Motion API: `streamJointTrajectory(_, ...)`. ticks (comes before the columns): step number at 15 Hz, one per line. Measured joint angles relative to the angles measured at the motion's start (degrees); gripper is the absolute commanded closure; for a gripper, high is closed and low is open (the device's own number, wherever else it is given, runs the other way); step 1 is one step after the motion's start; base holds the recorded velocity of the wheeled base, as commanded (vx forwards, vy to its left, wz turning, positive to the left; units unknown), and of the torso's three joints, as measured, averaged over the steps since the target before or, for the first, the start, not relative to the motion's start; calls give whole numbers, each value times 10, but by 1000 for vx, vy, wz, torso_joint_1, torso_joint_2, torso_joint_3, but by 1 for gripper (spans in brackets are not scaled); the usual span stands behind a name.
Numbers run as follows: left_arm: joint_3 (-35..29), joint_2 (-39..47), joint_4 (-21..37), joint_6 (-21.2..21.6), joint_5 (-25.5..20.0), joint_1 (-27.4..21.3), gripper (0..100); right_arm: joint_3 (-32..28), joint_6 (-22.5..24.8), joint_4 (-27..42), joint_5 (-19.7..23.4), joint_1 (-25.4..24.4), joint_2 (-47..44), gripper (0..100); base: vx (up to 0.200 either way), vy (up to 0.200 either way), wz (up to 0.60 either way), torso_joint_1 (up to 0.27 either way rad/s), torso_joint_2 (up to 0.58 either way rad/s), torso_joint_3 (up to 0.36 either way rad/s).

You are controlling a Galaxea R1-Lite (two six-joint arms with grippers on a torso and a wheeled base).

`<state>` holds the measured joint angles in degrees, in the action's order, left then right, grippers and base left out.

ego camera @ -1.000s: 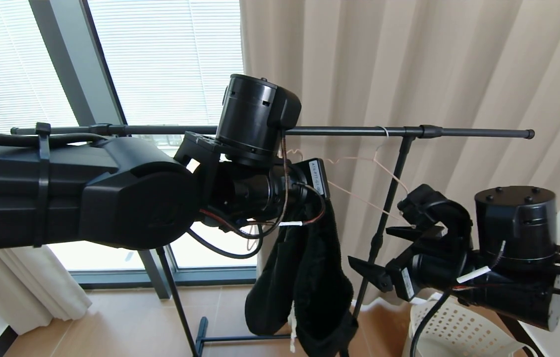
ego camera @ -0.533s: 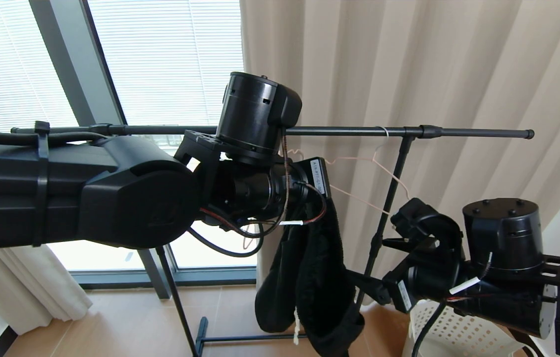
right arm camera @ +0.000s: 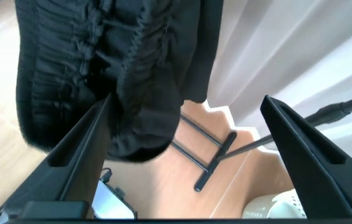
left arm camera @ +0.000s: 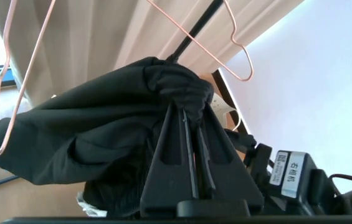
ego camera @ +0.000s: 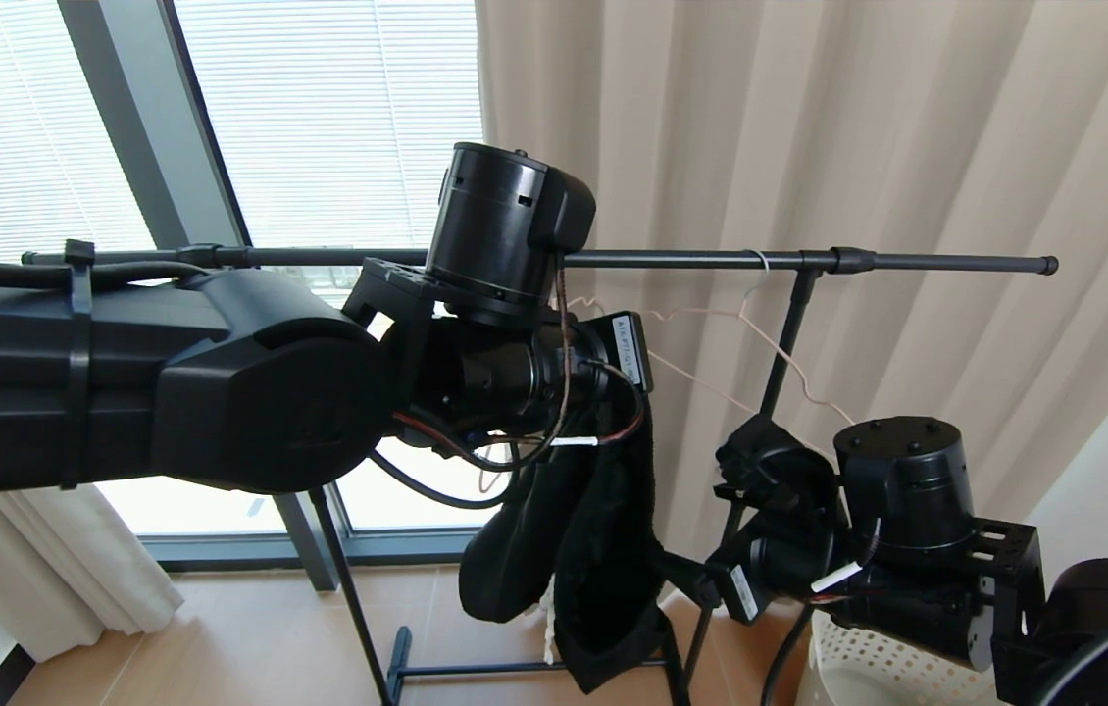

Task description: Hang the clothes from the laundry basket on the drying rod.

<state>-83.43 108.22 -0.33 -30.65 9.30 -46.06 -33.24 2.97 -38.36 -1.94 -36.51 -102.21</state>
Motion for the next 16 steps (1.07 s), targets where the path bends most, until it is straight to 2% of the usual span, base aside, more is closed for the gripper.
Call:
streamJointTrajectory(4, -2, 0, 0, 0, 0, 0, 100, 2, 0, -1, -2, -5, -13, 0, 0, 0, 0, 0, 0, 0)
streamJointTrajectory(6, -1, -3, 0, 9, 0, 0, 100, 0, 0, -2, -20, 5, -28, 0, 0, 0, 0, 0, 0, 0)
streamJointTrajectory(7, 2, -7, 0, 12, 0, 0, 100, -3, 0, -5, -34, 17, -40, 100, 0, 0, 0, 0, 0, 0)
streamJointTrajectory(11, 36, -20, 0, 47, -1, 4, 100, -5, -1, -42, -49, 59, -56, 100, 0, 0, 0, 0, 0, 0)
streamJointTrajectory(14, 102, -36, -2, 114, -3, 20, 100, -9, 2, -38, -61, 86, -20, 100, 0, 0, 0, 0, 0, 0)
streamJointTrajectory(16, 138, -45, -23, 148, -3, 28, 100, -19, 3, -22, -76, 95, 7, 100, 0, 0, 0, 0, 0, 0)
